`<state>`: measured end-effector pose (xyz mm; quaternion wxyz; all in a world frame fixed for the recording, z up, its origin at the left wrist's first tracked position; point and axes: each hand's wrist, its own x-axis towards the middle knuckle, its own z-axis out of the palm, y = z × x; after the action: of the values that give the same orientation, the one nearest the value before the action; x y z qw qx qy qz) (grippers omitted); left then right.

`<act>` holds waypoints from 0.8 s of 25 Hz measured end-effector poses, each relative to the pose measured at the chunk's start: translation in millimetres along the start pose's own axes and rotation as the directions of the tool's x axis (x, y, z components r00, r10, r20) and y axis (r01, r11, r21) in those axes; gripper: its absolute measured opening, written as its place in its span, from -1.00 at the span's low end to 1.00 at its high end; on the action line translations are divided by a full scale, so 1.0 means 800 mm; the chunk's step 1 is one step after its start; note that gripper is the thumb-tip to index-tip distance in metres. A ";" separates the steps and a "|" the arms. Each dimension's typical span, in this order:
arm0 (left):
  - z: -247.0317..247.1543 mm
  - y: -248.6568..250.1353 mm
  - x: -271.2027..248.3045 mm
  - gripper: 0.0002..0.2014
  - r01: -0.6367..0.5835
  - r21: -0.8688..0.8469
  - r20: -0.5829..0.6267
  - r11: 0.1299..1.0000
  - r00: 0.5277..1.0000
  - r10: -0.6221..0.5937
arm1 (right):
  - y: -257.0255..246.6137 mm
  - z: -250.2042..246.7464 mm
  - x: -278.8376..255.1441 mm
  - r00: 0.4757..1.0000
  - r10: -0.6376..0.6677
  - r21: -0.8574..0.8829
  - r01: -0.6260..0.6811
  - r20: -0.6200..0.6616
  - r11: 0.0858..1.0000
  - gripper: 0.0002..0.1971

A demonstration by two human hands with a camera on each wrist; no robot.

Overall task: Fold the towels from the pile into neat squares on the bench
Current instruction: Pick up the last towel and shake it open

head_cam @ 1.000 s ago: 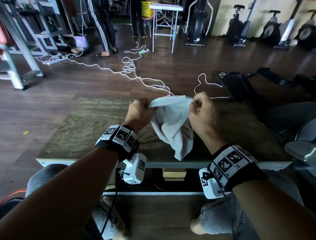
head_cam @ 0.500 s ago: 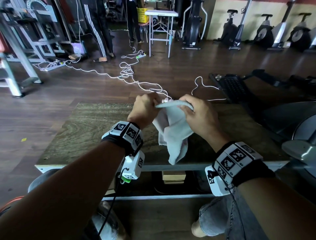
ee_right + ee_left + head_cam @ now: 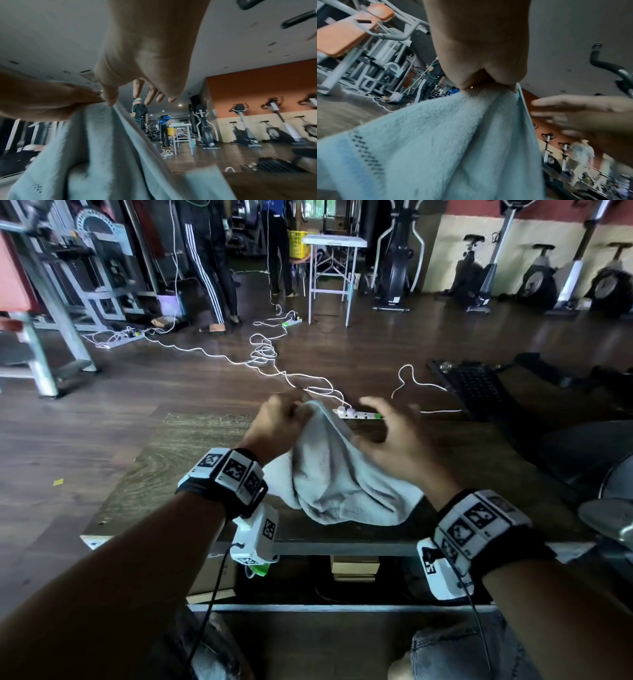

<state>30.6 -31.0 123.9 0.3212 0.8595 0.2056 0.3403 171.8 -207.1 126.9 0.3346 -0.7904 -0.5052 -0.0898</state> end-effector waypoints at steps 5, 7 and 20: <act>0.009 0.007 -0.011 -0.82 -0.138 0.003 0.206 0.990 0.969 0.134 | -0.022 0.034 0.011 0.995 0.058 0.088 -0.066 0.081 0.994 -0.89; -0.003 -0.022 -0.018 -0.77 -0.070 0.125 0.238 0.990 0.970 0.039 | -0.009 0.020 0.016 0.983 0.178 0.125 -0.171 -0.047 0.977 -0.90; 0.043 0.005 -0.019 -0.80 -0.169 0.050 0.284 0.984 0.947 0.148 | 0.000 0.045 -0.019 0.976 0.025 0.153 -0.059 0.214 0.986 -0.78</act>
<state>45.2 -56.9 100.4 0.2868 0.9238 0.1009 0.2327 157.5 -196.1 92.6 0.3427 -0.7769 -0.5265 0.0426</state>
